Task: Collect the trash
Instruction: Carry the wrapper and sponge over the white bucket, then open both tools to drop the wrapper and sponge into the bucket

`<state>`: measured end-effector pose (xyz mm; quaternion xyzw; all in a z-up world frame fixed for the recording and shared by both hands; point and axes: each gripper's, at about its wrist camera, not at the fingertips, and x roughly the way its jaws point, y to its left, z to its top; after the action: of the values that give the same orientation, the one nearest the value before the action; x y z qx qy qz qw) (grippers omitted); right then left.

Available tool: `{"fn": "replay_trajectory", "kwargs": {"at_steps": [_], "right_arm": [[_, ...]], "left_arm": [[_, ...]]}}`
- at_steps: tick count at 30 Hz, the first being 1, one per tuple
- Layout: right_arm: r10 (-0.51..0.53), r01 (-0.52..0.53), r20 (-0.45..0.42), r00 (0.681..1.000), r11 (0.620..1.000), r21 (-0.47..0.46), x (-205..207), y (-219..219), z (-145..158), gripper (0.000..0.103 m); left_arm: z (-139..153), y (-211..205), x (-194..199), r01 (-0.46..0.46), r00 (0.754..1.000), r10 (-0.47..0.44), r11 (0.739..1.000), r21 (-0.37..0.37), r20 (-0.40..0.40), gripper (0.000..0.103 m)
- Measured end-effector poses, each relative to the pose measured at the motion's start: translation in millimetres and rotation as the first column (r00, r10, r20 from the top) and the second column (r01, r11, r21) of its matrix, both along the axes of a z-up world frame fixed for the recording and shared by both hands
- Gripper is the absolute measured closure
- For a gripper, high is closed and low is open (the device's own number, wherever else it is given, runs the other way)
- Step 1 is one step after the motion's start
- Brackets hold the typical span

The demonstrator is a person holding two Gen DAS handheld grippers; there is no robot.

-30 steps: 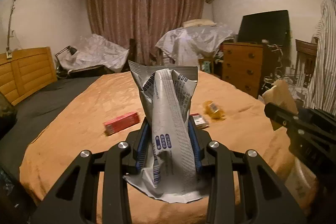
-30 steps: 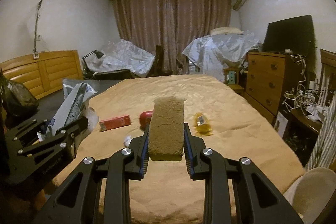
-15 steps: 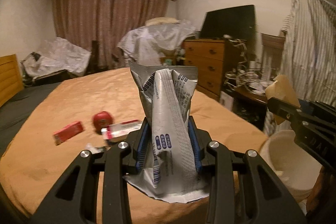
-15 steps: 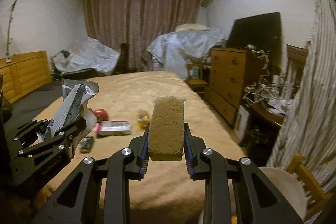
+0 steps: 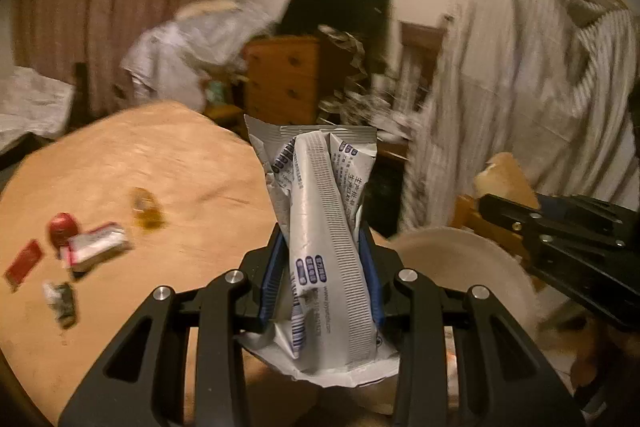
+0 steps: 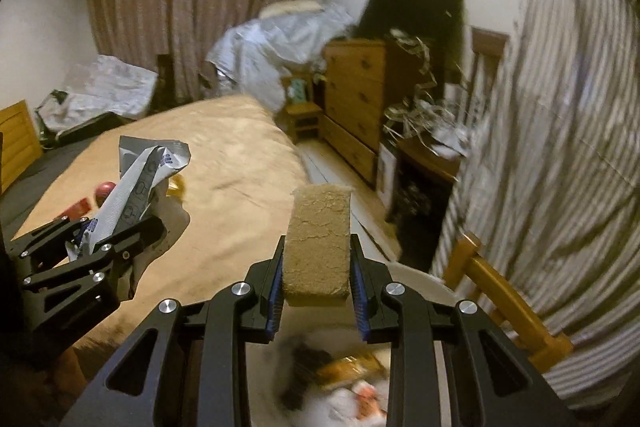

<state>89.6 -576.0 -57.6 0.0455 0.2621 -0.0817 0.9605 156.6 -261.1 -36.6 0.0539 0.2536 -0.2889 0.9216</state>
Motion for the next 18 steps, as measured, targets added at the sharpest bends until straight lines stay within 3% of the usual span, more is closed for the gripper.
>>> {"fn": "replay_trajectory", "kwargs": {"at_steps": [4, 10, 18], "right_arm": [[-0.041, 0.044, -0.081, 0.996, 0.999, 0.033, -3.4, -42.7, -19.7, 0.075], [-0.057, 0.072, -0.183, 0.981, 0.994, 0.079, -3.0, -79.7, -57.3, 0.075], [-0.045, 0.080, -0.254, 0.966, 0.989, 0.128, -2.9, -81.7, -99.6, 0.075]], "left_arm": [[-17.3, -35.8, 5.6, 0.073, 0.993, -0.072, 0.997, 0.014, -0.095, 0.069], [-58.0, -75.9, 13.8, 0.142, 0.961, -0.125, 0.988, 0.054, -0.246, 0.069], [-87.7, -95.3, 16.3, 0.158, 0.951, -0.119, 0.980, 0.119, -0.285, 0.069]]}}
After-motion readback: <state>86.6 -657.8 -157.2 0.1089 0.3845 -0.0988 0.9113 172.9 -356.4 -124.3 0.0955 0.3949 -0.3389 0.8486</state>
